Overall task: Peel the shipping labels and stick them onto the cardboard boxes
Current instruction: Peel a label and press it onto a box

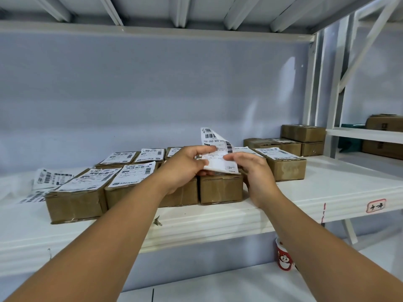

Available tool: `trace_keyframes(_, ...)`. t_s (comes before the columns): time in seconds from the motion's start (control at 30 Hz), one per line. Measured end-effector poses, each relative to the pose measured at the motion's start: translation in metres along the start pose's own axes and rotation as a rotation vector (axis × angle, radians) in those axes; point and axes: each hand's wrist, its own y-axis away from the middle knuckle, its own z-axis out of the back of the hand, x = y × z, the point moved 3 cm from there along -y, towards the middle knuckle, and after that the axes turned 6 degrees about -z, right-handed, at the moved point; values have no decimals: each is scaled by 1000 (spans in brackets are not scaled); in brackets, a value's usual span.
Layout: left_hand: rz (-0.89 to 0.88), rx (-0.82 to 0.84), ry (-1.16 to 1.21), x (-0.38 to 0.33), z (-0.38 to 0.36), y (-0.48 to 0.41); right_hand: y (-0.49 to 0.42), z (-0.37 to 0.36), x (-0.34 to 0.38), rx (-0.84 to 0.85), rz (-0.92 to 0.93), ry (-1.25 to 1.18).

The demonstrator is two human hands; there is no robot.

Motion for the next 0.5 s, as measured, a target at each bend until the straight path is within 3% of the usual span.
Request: trace_keyframes(0.5,1,26,-107,3,0,2,-3,0,-4,-14,-48,69)
